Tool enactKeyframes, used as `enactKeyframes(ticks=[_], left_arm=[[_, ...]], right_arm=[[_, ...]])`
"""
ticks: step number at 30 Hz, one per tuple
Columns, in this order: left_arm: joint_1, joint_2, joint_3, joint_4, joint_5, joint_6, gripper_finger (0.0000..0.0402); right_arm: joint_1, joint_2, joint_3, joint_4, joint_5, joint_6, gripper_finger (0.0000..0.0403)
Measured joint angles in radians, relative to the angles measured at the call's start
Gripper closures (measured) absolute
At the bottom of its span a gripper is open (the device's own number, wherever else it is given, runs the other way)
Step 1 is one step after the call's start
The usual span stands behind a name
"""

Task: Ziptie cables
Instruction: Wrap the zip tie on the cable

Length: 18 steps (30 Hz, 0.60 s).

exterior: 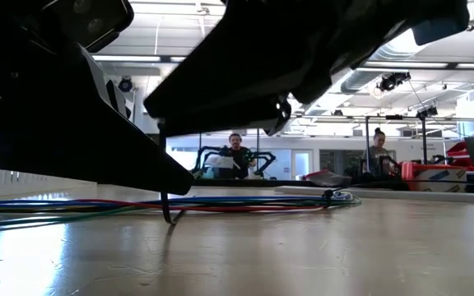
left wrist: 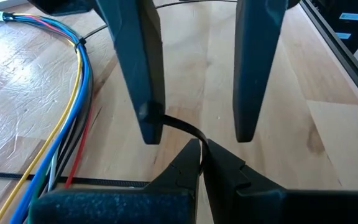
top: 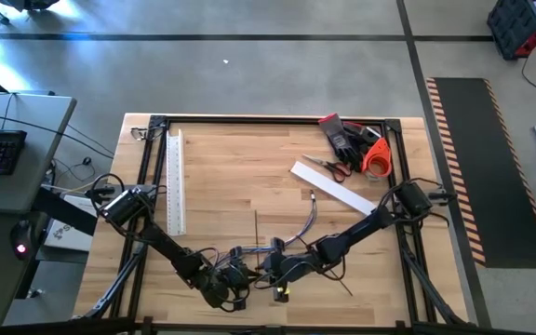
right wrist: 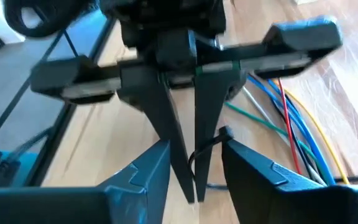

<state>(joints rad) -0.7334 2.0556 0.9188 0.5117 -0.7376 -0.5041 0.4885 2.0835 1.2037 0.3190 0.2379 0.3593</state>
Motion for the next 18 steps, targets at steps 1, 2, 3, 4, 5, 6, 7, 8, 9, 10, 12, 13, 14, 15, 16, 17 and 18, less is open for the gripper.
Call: enactKeyframes(ticks=[1,2,3,4,5,6,7,8,9,10,12,13,14,15,16,17,18], left_arm=[[0.000,0.000,0.000,0.000,0.000,0.000,0.0401],[0.000,0.000,0.000,0.000,0.000,0.000,0.0401],[-0.001,0.000,0.000,0.000,0.000,-0.001,0.0401],[-0.001,0.000,0.000,-0.001,0.000,-0.002,0.0401],[-0.001,0.000,0.000,0.000,0.000,-0.003,0.0401],[-0.001,0.000,0.000,0.000,0.000,-0.003,0.0401],[-0.001,0.000,0.000,0.001,0.001,-0.004,0.0401],[-0.001,0.000,0.000,0.001,0.002,-0.007,0.0401],[-0.001,0.000,0.000,0.000,0.002,-0.011,0.0401],[0.000,0.000,0.000,0.000,-0.002,-0.012,0.0401],[-0.005,0.000,0.000,0.019,-0.018,0.005,0.0401],[-0.009,0.000,0.000,0.036,-0.030,0.028,0.0400],[-0.015,0.000,0.000,0.051,-0.047,0.050,0.0397],[-0.022,0.000,0.000,0.065,-0.065,0.067,0.0394],[-0.029,-0.001,0.000,0.072,-0.084,0.075,0.0390],[-0.034,-0.001,0.000,0.077,-0.107,0.079,0.0385],[-0.039,-0.001,0.000,0.079,-0.122,0.079,0.0381]], right_arm=[[-0.002,0.000,0.000,0.002,0.000,-0.001,0.0282],[-0.003,0.000,0.000,0.004,0.000,-0.002,0.0291],[-0.003,0.000,0.000,0.010,0.000,-0.010,0.0301],[-0.003,0.000,0.000,0.017,0.000,-0.020,0.0314],[-0.003,0.000,0.000,0.023,0.000,-0.022,0.0328],[-0.003,0.000,0.000,0.024,0.000,-0.025,0.0344],[-0.002,0.000,0.000,0.023,0.001,-0.026,0.0363],[-0.002,0.000,0.000,0.021,0.004,-0.028,0.0382],[-0.003,0.000,0.000,0.021,0.009,-0.032,0.0392],[-0.002,0.000,0.000,0.022,0.019,-0.045,0.0395],[0.008,0.000,0.000,0.022,0.048,-0.054,0.0397],[0.013,0.000,0.000,0.022,0.062,-0.065,0.0400],[0.020,0.000,0.000,0.022,0.074,-0.078,0.0401],[0.028,0.000,0.000,0.022,0.085,-0.091,0.0401],[0.036,0.000,0.000,0.021,0.097,-0.099,0.0402],[0.043,0.000,0.000,0.019,0.106,-0.107,0.0402],[0.051,0.000,0.000,0.018,0.113,-0.110,0.0403]])
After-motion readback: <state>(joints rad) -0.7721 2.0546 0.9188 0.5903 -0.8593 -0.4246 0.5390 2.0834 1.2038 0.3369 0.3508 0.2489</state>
